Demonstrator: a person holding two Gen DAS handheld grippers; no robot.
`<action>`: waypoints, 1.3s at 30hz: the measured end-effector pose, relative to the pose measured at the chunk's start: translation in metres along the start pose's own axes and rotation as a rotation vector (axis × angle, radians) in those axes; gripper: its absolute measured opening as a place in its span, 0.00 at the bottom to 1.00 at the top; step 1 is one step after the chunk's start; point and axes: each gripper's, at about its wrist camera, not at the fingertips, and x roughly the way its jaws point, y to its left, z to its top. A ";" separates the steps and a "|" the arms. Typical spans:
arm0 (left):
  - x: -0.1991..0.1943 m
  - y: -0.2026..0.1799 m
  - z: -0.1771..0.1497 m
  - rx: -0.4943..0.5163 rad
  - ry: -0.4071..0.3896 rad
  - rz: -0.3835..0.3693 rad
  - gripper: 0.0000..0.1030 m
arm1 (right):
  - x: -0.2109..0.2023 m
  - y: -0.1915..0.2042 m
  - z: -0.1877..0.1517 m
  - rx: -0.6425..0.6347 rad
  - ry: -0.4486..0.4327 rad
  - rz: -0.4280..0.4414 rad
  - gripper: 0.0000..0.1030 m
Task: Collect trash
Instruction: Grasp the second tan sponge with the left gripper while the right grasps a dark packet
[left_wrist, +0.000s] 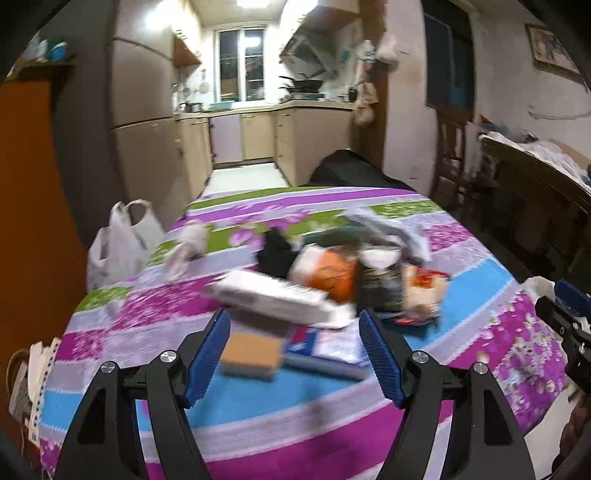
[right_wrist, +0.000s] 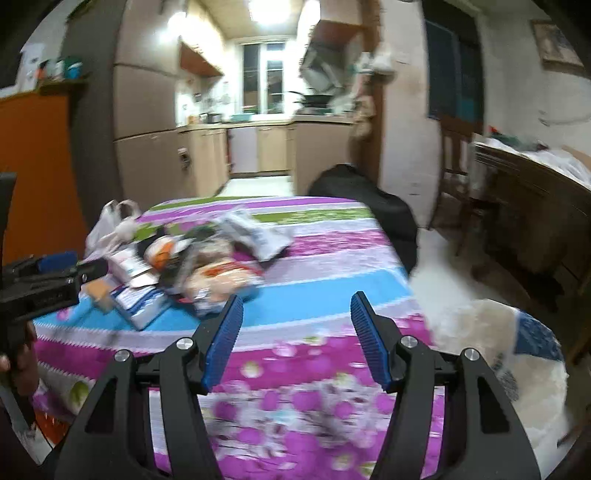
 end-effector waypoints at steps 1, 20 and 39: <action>0.000 0.009 -0.003 -0.007 0.006 0.013 0.74 | 0.003 0.009 -0.001 -0.019 0.011 0.038 0.57; 0.059 0.042 -0.024 -0.065 0.128 -0.066 0.78 | 0.083 0.056 0.041 0.002 0.123 0.255 0.57; 0.051 0.053 -0.034 -0.118 0.096 -0.130 0.46 | 0.123 0.063 0.046 0.126 0.218 0.397 0.16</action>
